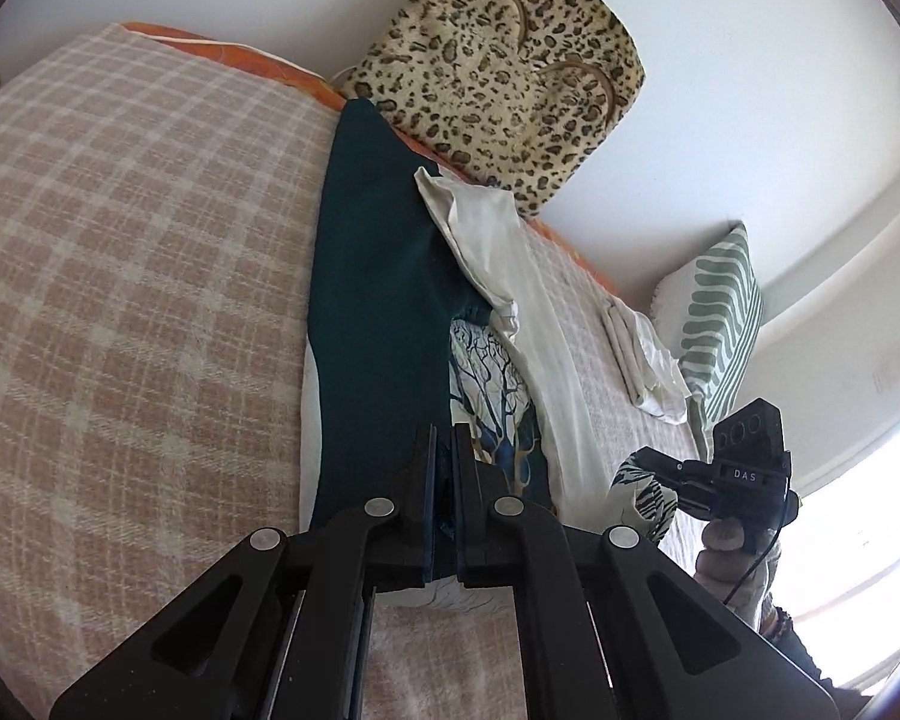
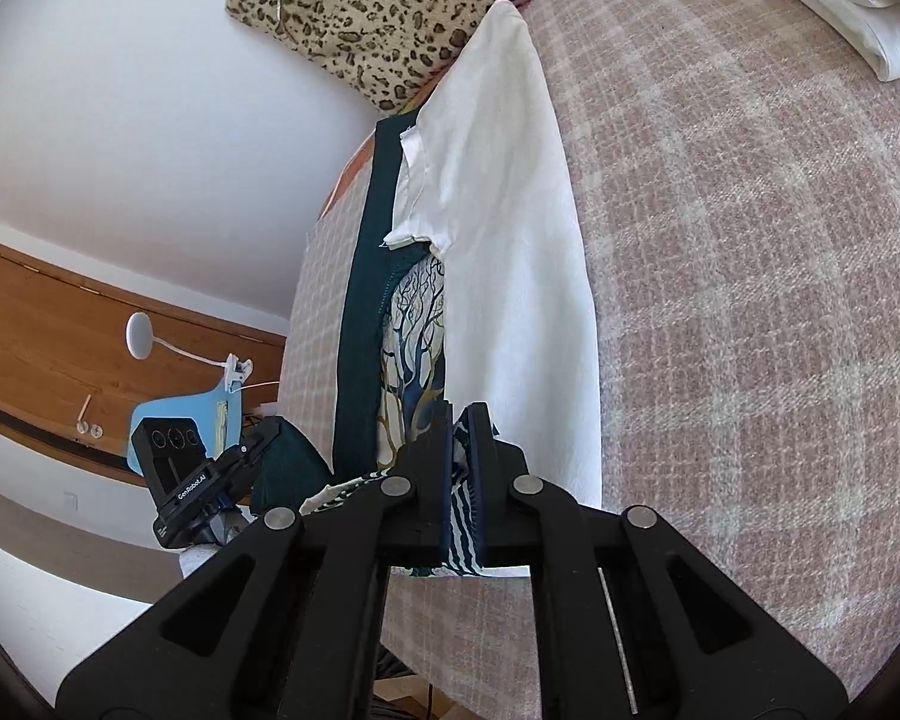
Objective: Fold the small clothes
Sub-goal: 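Lift the hem with both tools and fold it over toward the collar, then open both tools and release the folded hem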
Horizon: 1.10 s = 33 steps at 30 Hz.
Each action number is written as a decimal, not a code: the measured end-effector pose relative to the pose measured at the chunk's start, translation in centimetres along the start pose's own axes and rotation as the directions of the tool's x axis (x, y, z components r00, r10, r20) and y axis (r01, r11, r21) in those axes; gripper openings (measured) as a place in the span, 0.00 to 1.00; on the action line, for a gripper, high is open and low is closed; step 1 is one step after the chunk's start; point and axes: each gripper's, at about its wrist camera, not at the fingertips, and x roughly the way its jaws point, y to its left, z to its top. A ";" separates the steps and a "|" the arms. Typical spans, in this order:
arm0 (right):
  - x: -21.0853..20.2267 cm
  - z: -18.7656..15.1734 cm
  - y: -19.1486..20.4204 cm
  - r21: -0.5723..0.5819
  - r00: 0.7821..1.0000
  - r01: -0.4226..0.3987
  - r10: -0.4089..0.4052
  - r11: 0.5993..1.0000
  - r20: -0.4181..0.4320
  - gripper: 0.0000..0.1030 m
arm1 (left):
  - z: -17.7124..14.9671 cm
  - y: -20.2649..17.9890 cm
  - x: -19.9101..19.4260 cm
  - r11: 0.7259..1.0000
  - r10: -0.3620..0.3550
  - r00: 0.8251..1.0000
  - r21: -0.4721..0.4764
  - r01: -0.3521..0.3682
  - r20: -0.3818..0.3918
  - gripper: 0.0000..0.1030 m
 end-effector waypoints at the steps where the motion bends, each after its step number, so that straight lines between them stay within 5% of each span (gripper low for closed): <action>1: 0.3 0.6 -0.5 0.021 1.000 0.010 -0.010 1.000 0.005 0.06 | 0.4 0.3 0.5 1.000 0.013 1.000 0.000 -0.013 -0.001 0.03; 8: 2.5 3.7 -2.4 0.087 0.999 0.047 -0.048 0.995 0.011 0.06 | 2.4 2.0 2.6 0.996 0.083 0.997 -0.027 -0.083 -0.005 0.03; 12: 2.9 4.3 -2.3 0.074 0.999 0.037 -0.037 0.997 0.001 0.06 | 3.4 2.5 2.3 0.988 0.144 0.989 -0.050 -0.144 0.015 0.28; 14: 2.8 4.7 -2.2 0.076 1.000 0.024 -0.023 0.997 -0.009 0.08 | 3.6 2.5 1.6 0.987 0.154 0.987 -0.043 -0.152 0.038 0.28; 16: 2.0 4.7 -2.5 0.082 1.000 -0.004 0.005 0.997 -0.011 0.29 | 3.6 2.5 1.1 0.988 0.151 0.987 -0.027 -0.150 0.047 0.28; 18: 1.0 4.6 -2.3 0.058 1.000 -0.019 0.018 0.998 0.005 0.39 | 3.3 2.5 1.0 0.990 0.144 0.989 -0.002 -0.144 0.044 0.28; 21: -0.4 4.5 -2.0 0.017 0.999 -0.016 0.015 1.000 0.034 0.39 | 2.4 2.3 1.7 0.986 0.156 0.988 0.051 -0.157 0.013 0.28; 25: -1.5 3.9 -1.7 -0.074 0.991 0.114 -0.107 0.991 0.084 0.39 | 1.5 1.7 3.2 0.977 0.184 0.982 0.118 -0.180 -0.031 0.28; 33: 1.2 3.4 -1.2 -0.165 0.987 0.162 -0.161 0.973 0.022 0.39 | 1.0 1.0 4.6 0.943 0.272 0.962 0.206 -0.260 -0.032 0.28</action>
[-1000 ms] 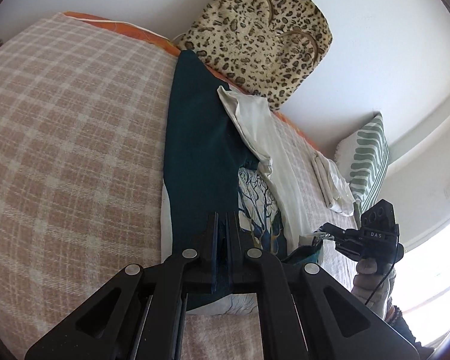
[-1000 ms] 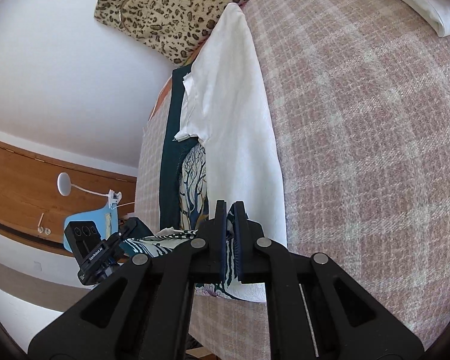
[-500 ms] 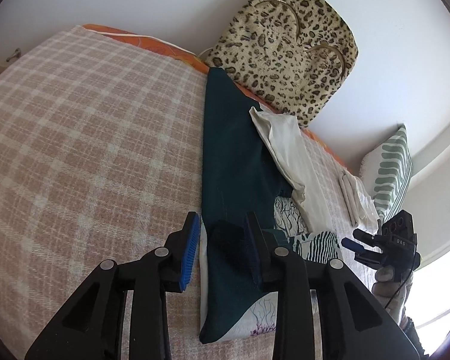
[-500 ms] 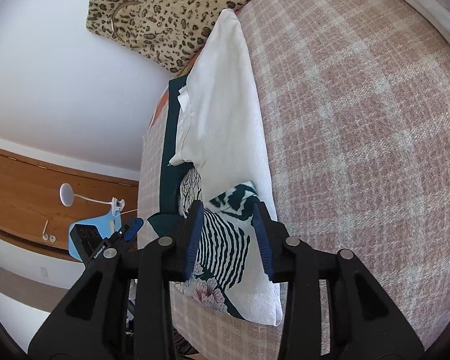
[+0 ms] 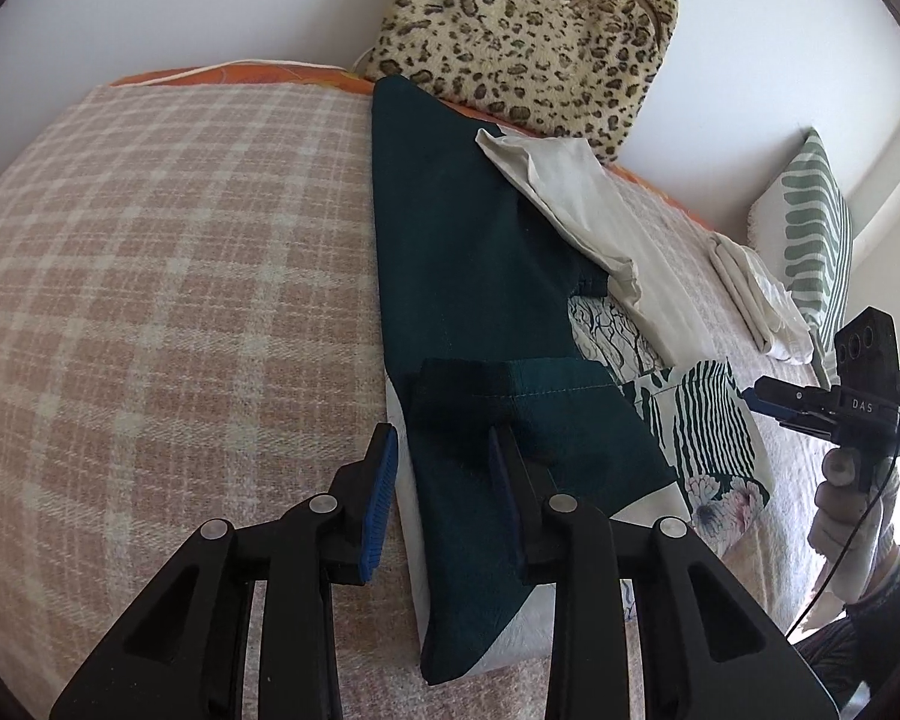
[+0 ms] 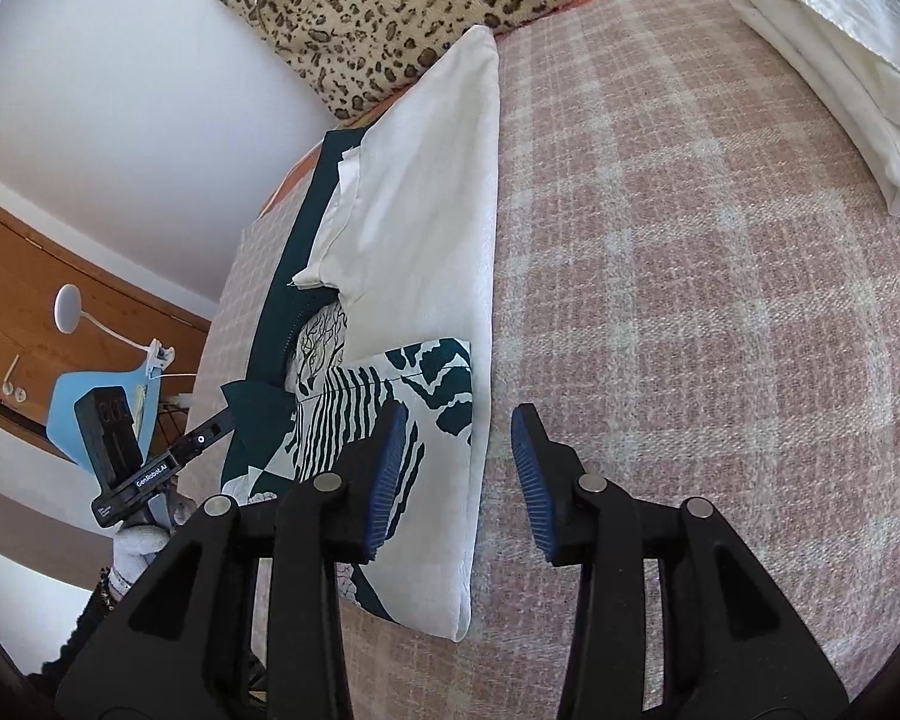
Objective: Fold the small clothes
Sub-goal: 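Open both tools and release the folded hem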
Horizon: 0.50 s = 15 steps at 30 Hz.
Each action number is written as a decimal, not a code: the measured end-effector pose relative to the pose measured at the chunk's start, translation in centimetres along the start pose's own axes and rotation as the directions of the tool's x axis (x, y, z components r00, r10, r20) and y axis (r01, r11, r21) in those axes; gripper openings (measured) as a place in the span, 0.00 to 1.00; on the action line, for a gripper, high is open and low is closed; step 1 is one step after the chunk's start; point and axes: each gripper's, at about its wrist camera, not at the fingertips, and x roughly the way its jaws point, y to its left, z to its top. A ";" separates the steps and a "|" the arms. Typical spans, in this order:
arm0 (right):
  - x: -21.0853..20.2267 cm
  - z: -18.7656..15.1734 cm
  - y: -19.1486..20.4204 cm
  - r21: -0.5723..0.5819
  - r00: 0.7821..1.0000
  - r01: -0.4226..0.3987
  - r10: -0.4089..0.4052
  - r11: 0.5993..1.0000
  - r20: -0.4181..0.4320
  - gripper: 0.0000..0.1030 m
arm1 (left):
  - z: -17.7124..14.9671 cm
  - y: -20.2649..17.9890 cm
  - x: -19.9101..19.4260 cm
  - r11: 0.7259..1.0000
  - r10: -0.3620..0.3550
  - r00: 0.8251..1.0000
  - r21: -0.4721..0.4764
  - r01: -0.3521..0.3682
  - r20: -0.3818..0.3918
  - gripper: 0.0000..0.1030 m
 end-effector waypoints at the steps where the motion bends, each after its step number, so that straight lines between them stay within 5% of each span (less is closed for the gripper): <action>1: 0.3 -0.1 0.4 -0.019 1.000 0.010 -0.011 1.000 -0.005 0.39 | 0.0 0.1 0.2 1.000 0.012 1.000 0.001 -0.012 -0.003 0.28; 15: 2.1 -1.2 3.3 -0.158 0.993 0.117 -0.121 0.980 -0.013 0.34 | -0.3 -2.6 0.4 0.980 0.108 0.993 0.167 -0.113 0.035 0.28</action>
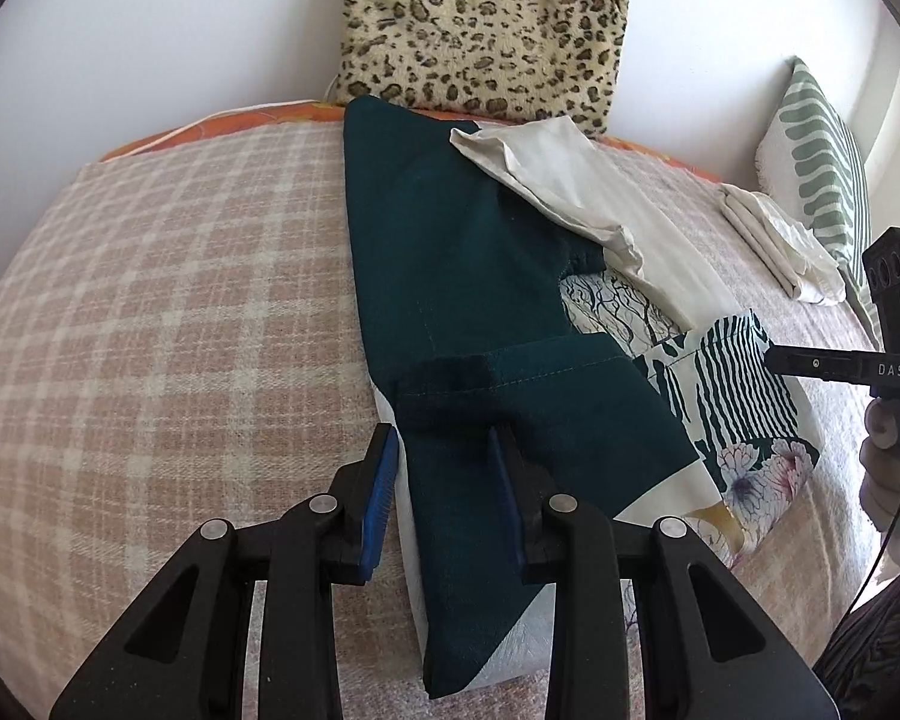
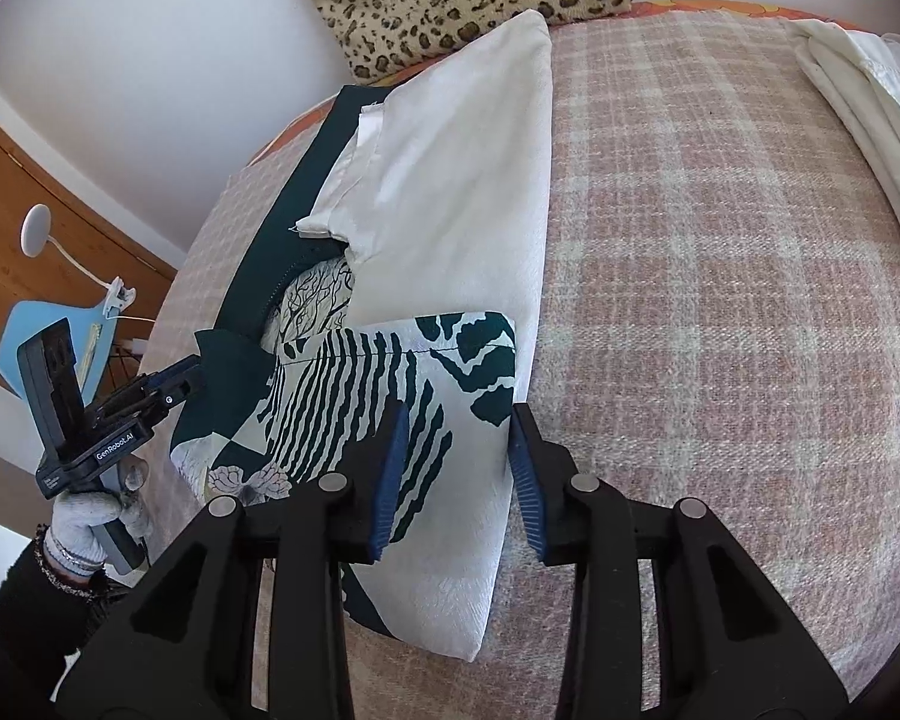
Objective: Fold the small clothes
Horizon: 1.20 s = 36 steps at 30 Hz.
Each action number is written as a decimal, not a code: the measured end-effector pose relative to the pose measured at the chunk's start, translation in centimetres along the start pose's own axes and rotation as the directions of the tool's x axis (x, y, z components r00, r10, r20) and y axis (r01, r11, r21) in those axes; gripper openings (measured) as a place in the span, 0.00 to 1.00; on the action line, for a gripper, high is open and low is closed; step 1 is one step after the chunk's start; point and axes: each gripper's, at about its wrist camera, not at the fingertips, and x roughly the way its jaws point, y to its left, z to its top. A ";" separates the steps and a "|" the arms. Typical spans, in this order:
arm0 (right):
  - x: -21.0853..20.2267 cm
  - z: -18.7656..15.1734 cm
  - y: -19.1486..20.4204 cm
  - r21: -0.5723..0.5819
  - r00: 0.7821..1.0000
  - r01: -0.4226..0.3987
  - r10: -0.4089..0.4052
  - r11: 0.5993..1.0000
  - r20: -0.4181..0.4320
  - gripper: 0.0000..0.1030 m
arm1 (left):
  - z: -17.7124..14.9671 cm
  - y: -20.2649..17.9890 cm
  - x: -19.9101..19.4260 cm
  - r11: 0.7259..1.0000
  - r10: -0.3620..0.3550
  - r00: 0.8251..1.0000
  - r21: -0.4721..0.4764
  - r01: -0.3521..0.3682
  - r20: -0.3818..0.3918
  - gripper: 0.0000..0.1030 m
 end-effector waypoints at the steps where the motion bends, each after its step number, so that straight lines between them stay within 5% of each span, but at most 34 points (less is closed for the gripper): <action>1: 0.1 0.0 0.1 -0.009 1.000 0.005 -0.005 1.000 -0.002 0.33 | 0.1 0.0 0.2 1.000 -0.001 1.000 -0.001 0.001 -0.006 0.28; 8: -0.1 -0.2 0.8 -0.052 0.999 0.036 -0.035 0.998 0.010 0.31 | 0.8 -0.6 -1.3 0.998 0.052 0.996 0.044 -0.056 0.072 0.28; 20: 0.2 -0.2 0.9 -0.062 0.999 0.041 -0.040 0.997 0.007 0.31 | 0.7 0.5 1.0 0.999 -0.029 1.000 -0.041 0.029 -0.005 0.28; 22: 0.3 -0.1 0.7 -0.049 0.999 0.035 -0.034 0.998 0.006 0.29 | 0.6 0.5 1.0 0.999 -0.030 1.000 -0.043 0.030 0.004 0.13; 25: 0.4 -0.1 0.7 -0.047 0.999 0.041 -0.041 0.998 0.007 0.17 | 0.5 0.6 0.9 0.998 -0.048 0.999 -0.034 0.048 0.021 0.04; 28: 0.3 -0.1 1.1 -0.056 0.998 0.054 -0.053 0.997 0.018 0.07 | 0.5 0.6 0.5 0.998 -0.052 0.997 -0.019 0.053 0.050 0.03; 36: -0.2 -0.1 1.6 -0.078 0.996 0.075 -0.071 0.994 0.049 0.05 | 1.1 1.8 -0.7 0.997 -0.063 0.993 -0.040 0.067 0.101 0.01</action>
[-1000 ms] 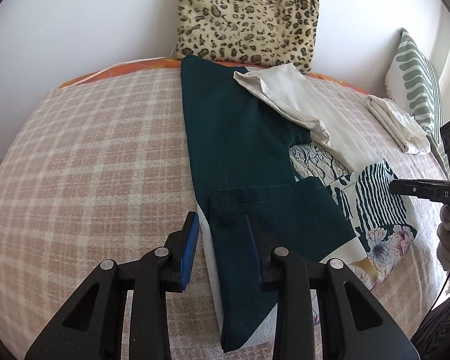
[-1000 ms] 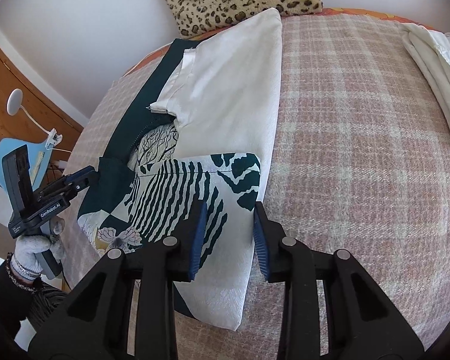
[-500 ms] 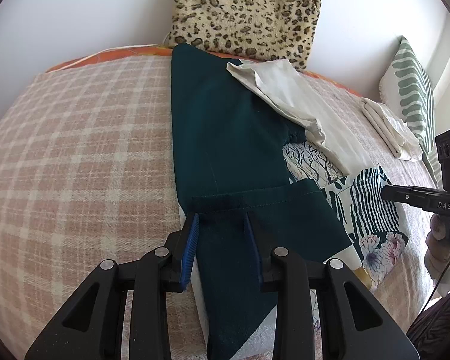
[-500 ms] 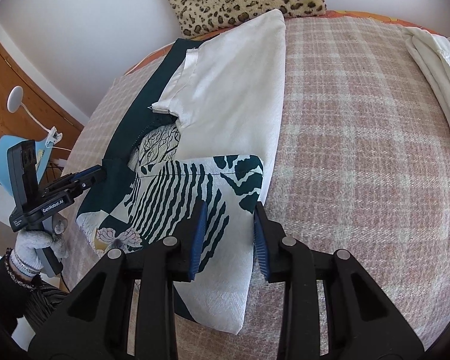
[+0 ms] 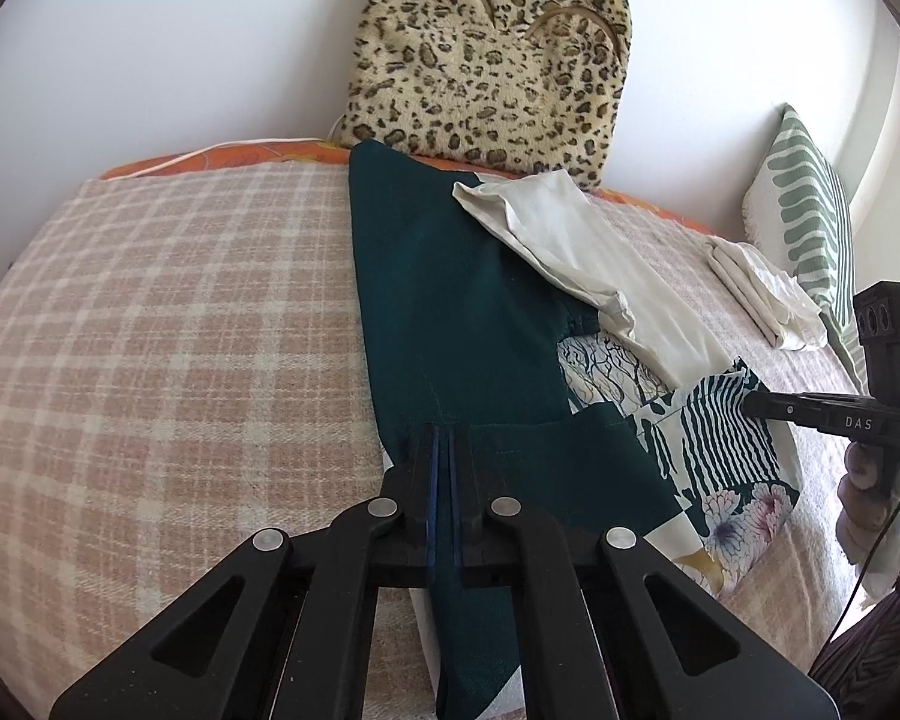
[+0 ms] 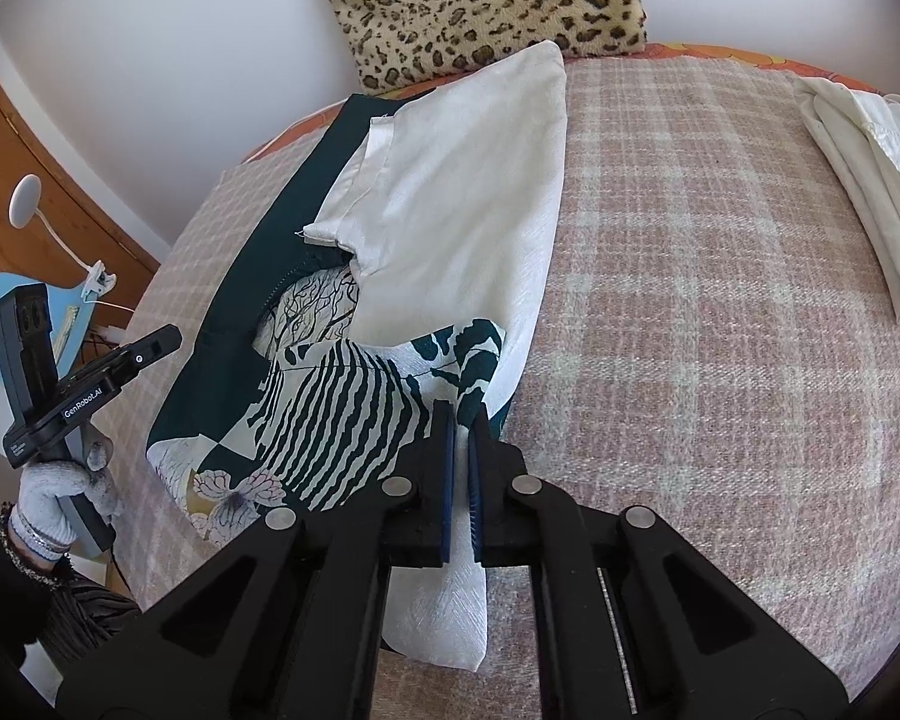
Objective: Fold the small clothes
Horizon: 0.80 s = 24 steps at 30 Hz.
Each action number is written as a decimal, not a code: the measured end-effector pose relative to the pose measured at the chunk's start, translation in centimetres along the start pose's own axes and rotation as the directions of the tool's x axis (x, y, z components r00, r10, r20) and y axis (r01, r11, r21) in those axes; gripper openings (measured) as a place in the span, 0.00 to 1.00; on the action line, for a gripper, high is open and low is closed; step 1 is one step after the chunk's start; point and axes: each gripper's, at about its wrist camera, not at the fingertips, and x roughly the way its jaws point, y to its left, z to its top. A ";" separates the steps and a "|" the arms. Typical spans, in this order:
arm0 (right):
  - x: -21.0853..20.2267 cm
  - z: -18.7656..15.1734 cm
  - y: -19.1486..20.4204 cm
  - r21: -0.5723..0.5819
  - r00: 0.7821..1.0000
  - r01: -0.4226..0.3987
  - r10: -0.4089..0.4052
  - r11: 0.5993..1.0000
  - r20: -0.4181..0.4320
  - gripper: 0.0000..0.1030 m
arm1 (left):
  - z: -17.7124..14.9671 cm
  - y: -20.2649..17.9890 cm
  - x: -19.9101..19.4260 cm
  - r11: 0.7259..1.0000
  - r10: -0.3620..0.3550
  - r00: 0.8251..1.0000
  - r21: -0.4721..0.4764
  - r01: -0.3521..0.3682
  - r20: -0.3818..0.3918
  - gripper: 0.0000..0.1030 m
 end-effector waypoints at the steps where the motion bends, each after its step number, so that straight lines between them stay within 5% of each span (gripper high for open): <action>1: 0.1 0.0 0.1 -0.012 1.000 -0.001 0.001 1.000 -0.010 0.05 | 0.0 0.0 0.1 1.000 -0.012 1.000 -0.006 0.012 -0.009 0.01; 9: 0.6 0.1 0.9 -0.086 0.996 0.091 -0.092 0.992 -0.002 0.11 | -0.1 -1.0 1.5 0.997 0.049 0.998 0.065 -0.046 -0.045 0.15; 12: 0.5 0.5 1.3 -0.115 0.991 0.131 -0.129 0.985 0.026 0.27 | -0.1 -1.6 2.0 0.989 0.113 0.992 0.102 -0.107 -0.052 0.43; 15: -0.1 0.7 1.7 -0.152 0.987 0.160 -0.153 0.975 0.056 0.37 | 0.0 -1.9 2.1 0.985 0.116 0.992 0.134 -0.109 -0.047 0.44; 24: 1.6 1.2 0.7 -0.140 0.990 0.143 -0.141 0.980 0.021 0.38 | -0.2 -1.4 2.9 0.989 0.099 0.992 0.121 -0.089 -0.083 0.44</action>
